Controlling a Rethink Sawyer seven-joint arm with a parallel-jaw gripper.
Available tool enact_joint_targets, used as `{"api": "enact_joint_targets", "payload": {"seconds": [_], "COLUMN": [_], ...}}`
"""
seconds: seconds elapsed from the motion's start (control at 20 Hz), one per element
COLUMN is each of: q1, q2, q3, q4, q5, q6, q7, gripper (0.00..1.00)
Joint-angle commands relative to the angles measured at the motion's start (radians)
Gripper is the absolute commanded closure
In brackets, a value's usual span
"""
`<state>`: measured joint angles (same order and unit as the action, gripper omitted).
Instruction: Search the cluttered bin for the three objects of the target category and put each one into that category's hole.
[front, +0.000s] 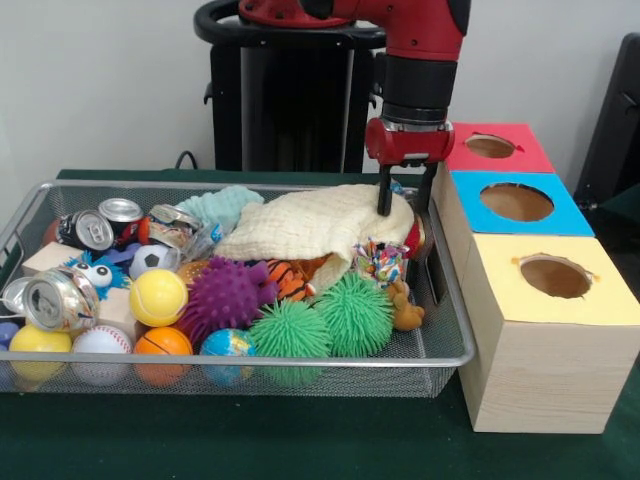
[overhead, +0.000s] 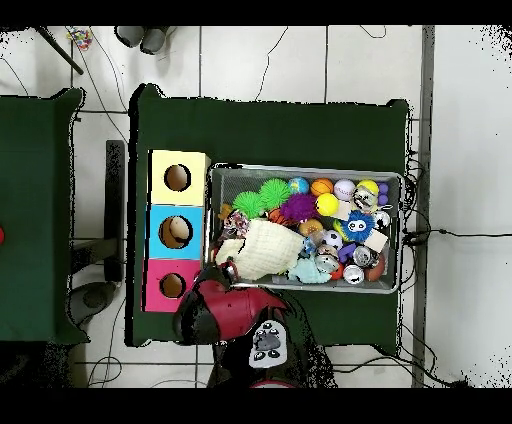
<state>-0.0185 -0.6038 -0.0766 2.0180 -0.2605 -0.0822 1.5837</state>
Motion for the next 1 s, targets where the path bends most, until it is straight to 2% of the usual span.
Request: {"api": "enact_joint_targets", "payload": {"seconds": [0.05, 0.6, 0.75, 1.0], "q1": [-0.018, -0.065, -0.060, -0.030], "q2": [0.028, 0.113, 0.126, 0.103], "q3": [0.131, 0.165, 0.145, 0.083], "q4": [0.021, -0.027, -0.037, -0.039], "q5": [-0.031, -0.087, -0.100, -0.096], "q6": [0.089, 0.037, 0.009, -0.010], "q7": [0.106, 0.083, 0.087, 0.102], "gripper": [0.00, 0.00, 0.00, 0.00]}}
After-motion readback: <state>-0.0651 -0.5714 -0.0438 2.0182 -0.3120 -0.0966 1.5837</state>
